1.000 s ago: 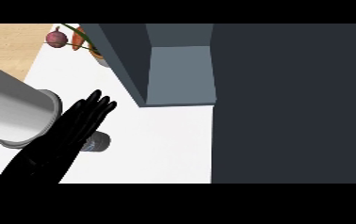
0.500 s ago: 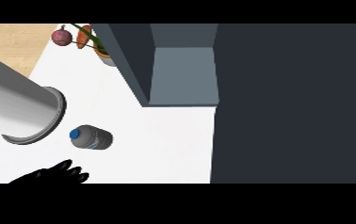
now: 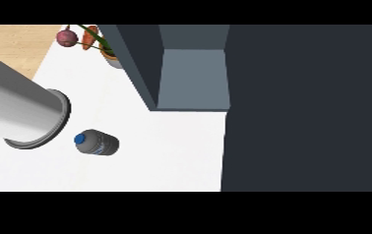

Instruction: Pick up the bottled water, place it into the cabinet and close the cabinet

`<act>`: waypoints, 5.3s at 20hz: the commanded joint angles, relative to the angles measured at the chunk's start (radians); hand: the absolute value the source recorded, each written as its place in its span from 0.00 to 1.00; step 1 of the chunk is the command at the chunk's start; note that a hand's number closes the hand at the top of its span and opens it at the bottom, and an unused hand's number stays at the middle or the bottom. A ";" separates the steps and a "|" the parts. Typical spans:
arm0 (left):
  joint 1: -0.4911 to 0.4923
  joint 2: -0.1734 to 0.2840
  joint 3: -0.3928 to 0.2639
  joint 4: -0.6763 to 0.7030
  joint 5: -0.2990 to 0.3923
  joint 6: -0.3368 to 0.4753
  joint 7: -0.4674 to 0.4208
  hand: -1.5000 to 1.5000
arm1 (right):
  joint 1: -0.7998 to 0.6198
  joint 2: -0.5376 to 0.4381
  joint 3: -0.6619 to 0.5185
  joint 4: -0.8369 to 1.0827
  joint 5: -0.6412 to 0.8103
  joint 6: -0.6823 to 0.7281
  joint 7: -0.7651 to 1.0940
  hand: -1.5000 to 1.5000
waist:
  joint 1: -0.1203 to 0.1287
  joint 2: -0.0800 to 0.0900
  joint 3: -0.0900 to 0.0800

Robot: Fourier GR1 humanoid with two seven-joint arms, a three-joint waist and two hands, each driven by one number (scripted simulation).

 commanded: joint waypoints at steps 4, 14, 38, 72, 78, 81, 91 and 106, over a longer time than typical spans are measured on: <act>0.096 0.078 0.141 0.098 0.146 -0.138 0.025 0.00 | 0.037 0.008 -0.025 -0.152 -0.106 -0.004 0.073 0.00 | -0.001 0.003 0.000; 0.183 0.086 0.221 0.053 0.213 -0.081 0.054 0.00 | 0.160 0.019 -0.045 -0.232 -0.163 0.049 0.060 0.00 | -0.011 -0.001 0.001; -0.404 -0.251 0.073 0.535 -0.405 -0.101 0.121 0.00 | 0.203 -0.022 -0.163 -0.165 -0.283 0.167 -0.023 0.00 | -0.054 0.007 -0.003; -0.708 -0.578 0.004 1.161 -1.470 0.031 -0.531 0.00 | 0.421 -0.038 -0.228 -0.149 -0.358 0.324 -0.209 0.00 | -0.049 0.011 -0.005; -0.735 -0.569 -0.019 1.359 -1.476 0.007 -0.645 0.00 | 0.419 -0.038 -0.215 -0.117 -0.337 0.328 -0.251 0.00 | -0.064 0.018 -0.008; -0.739 -0.603 -0.063 1.368 -1.465 -0.020 -0.671 0.00 | 0.420 -0.048 -0.216 -0.119 -0.328 0.324 -0.258 0.00 | -0.053 0.015 -0.007; -0.797 -0.601 -0.085 1.526 -1.381 -0.093 -0.710 1.00 | 0.424 -0.090 -0.250 -0.079 -0.329 0.332 -0.301 0.00 | -0.050 0.018 -0.008; -0.762 -0.650 0.167 1.495 -1.155 0.429 -0.761 1.00 | 0.494 -0.082 -0.267 -0.067 -0.314 0.342 -0.364 0.00 | -0.016 0.004 -0.005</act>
